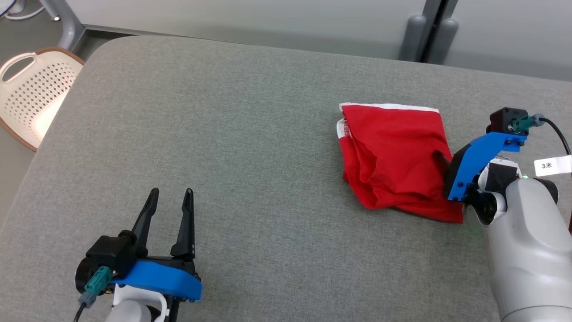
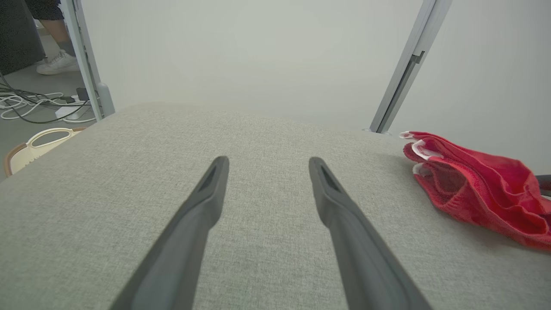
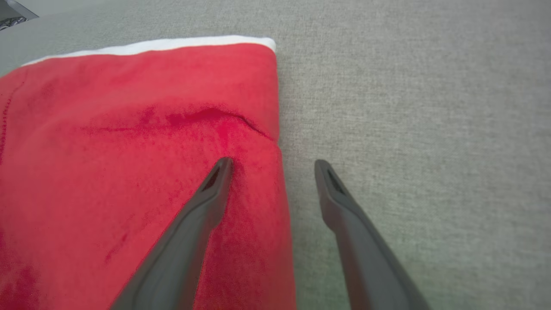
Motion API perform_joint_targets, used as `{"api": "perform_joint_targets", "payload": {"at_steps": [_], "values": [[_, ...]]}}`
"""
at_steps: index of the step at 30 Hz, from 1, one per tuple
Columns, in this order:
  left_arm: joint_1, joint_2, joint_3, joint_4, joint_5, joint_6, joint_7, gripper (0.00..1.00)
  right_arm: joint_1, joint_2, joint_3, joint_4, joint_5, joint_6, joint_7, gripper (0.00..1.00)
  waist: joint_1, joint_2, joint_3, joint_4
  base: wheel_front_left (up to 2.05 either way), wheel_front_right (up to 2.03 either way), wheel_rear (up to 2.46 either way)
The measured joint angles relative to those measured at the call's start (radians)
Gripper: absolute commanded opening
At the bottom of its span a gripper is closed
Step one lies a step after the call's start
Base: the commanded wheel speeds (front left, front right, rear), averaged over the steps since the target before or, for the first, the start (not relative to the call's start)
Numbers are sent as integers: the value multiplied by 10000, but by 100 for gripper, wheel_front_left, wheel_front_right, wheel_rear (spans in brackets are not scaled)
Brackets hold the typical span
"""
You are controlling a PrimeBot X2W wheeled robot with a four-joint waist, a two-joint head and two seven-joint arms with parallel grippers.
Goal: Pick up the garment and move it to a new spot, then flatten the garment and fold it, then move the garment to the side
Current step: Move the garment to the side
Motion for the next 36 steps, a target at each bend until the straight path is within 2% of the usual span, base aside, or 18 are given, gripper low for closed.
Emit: {"api": "perform_joint_targets", "payload": {"at_steps": [3,8,9,10,11,14,15,19,24,29,34,35,36], "values": [[-41,-69,-50,136,-13,-44,-44,100,-275,-13,-414,817,-291,0,-8,100,0,0,8,125,0,0,0],[-97,-115,-56,314,-27,-102,-63,100,-729,-52,339,1879,-174,-2,77,100,0,0,-3,126,0,0,0],[-111,-119,-50,337,-33,-119,-92,100,-807,-59,516,1996,-52,-2,71,42,-1,0,3,92,0,0,0],[-133,-117,-38,364,-50,-123,-102,100,-869,-61,727,2077,-8,-2,8,16,-1,0,8,48,0,0,0],[-133,-117,-38,364,-50,-123,-102,100,-869,-61,727,2077,-8,-2,8,0,-1,0,8,48,0,0,0],[-212,-102,56,410,-73,-128,-132,100,-1055,-86,1578,2104,-207,4,-320,0,0,0,40,-202,0,0,0],[-212,-102,56,410,-73,-128,-132,100,-1055,-86,1578,2104,-207,4,-320,0,0,0,40,-202,0,0,0],[-252,-50,222,399,-61,-157,-148,100,-1607,-569,3210,1914,-238,2,-364,0,0,0,3,-680,0,0,0],[-135,75,364,236,23,-169,-163,100,-2079,-1091,5229,1298,658,2,207,0,0,0,-94,-1447,0,0,0],[-127,113,466,-33,96,-117,-174,100,-2349,-2318,7055,-88,1977,2,767,0,0,0,-111,-2392,0,0,0],[-244,173,483,-249,127,-113,-176,100,-2379,-3724,8094,-1417,3012,2,1022,0,-1,0,7,-3321,0,0,0],[-244,173,483,-249,127,-113,-176,100,-2379,-3724,8094,-1417,3012,2,1022,0,-1,0,7,-3321,0,0,0],[-243,230,477,-299,161,-111,-174,100,-2354,-4163,8261,-1783,3191,2,779,0,-1,0,79,-3661,0,0,0]]}}
